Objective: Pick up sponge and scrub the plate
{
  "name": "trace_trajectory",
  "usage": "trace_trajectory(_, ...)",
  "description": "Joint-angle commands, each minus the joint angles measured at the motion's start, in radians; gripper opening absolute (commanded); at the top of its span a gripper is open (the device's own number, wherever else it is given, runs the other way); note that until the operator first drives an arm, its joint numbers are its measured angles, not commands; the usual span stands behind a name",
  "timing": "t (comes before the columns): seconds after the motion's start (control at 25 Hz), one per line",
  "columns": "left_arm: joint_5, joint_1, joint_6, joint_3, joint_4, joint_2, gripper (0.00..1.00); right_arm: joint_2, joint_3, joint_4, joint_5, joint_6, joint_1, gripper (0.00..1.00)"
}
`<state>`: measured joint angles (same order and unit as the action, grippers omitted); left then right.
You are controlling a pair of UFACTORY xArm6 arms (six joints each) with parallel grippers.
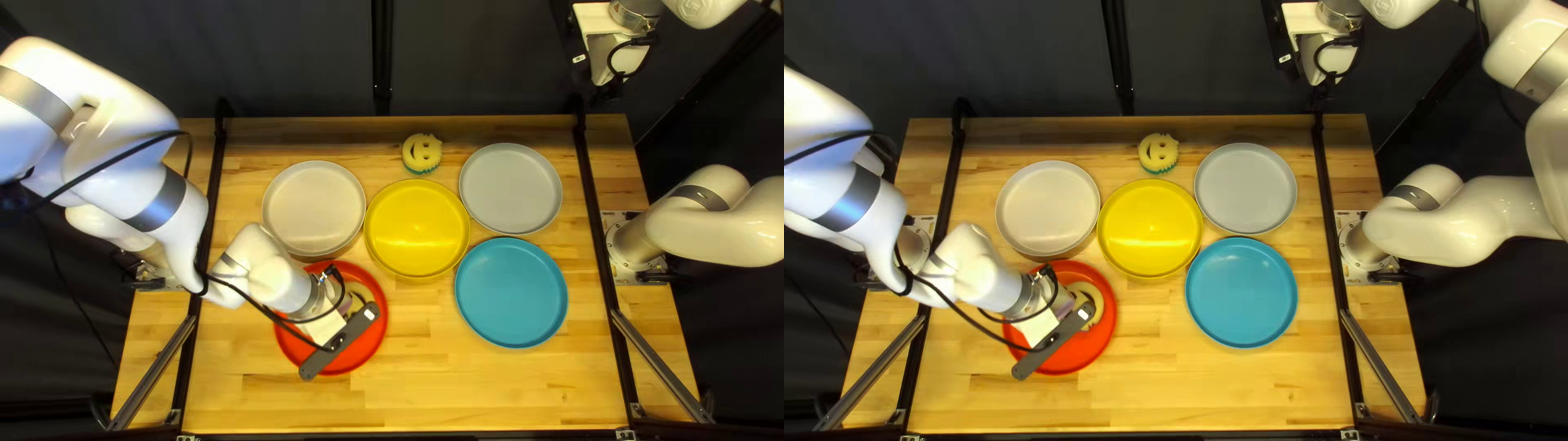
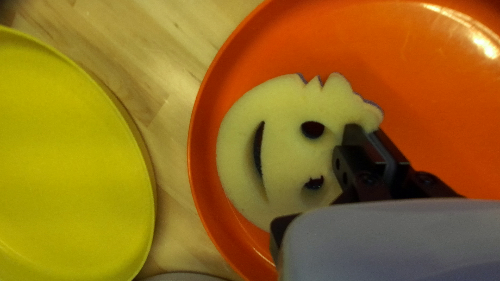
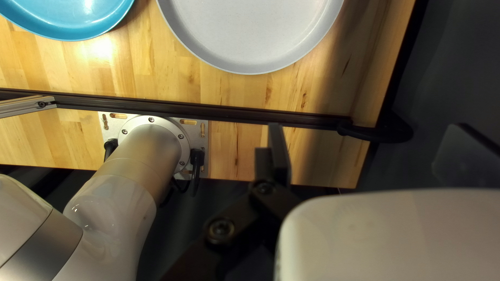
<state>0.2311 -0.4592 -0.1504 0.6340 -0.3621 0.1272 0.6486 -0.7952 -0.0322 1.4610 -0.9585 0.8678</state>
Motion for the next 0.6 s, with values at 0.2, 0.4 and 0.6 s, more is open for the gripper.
trace_trajectory(0.2, -0.002, 0.025, -0.027, -0.063, 0.0, -0.057, 0.0, 0.0, 0.0, 0.0, 0.0, 0.0, 0.0, 1.0)
trace_trajectory(0.4, 0.0, 0.056, -0.061, -0.166, 0.037, -0.152, 0.0, 0.0, 0.0, 0.0, 0.0, 0.0, 0.0, 1.0)
trace_trajectory(0.6, -0.007, 0.071, -0.068, -0.236, 0.058, -0.205, 0.0, 0.0, 0.0, 0.0, 0.0, 0.0, 0.0, 1.0)
